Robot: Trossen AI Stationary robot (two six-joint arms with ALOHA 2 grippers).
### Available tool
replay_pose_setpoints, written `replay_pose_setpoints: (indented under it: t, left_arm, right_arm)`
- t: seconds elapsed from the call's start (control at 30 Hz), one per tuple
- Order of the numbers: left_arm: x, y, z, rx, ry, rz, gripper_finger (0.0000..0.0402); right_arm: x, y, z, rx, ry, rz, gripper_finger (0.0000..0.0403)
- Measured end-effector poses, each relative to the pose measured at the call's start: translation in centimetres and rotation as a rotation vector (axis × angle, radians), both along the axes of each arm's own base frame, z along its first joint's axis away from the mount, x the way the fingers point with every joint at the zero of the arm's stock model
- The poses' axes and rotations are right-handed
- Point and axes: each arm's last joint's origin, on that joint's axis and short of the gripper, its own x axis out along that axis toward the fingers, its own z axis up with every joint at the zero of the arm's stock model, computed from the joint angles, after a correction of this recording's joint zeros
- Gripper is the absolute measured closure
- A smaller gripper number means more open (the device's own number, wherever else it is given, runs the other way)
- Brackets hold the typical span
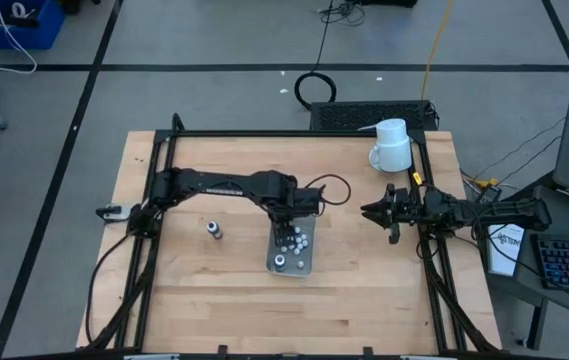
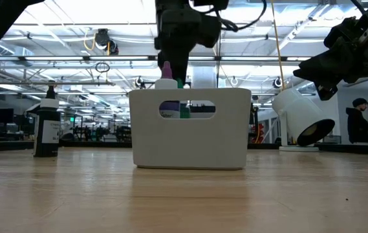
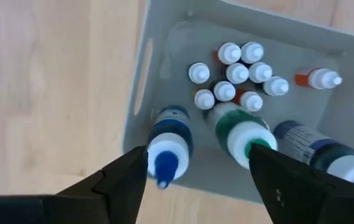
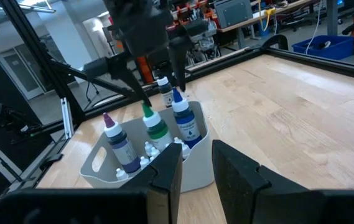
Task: Pick & Place food coloring
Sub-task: Put the large black food coloring bottle into the white bin
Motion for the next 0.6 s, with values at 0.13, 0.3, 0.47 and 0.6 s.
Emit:
replay_pose_setpoints:
  t: [0.13, 0.3, 0.47, 0.6]
  left_arm:
    - [-0.3, 0.1, 1.2, 0.05, 0.015, 0.009, 0.0127]
    - [-1.1, 0.3, 2.2, 0.092, 0.068, 0.037, 0.0124]
    - [-2.2, -0.3, 3.0, 0.101, 0.151, 0.095, 0.0132]
    - [-3.4, -2.0, 5.0, 0.091, 0.092, 0.093, 0.0141]
  right_arm:
    - [0.0, 0.0, 0.0, 0.0, 0.0, 0.0, 0.0325]
    - [0.0, 0.0, 0.0, 0.0, 0.0, 0.0, 0.0325]
    - [0.0, 0.0, 0.0, 0.0, 0.0, 0.0, 0.0325]
    - [0.0, 0.0, 0.0, 0.0, 0.0, 0.0, 0.0325]
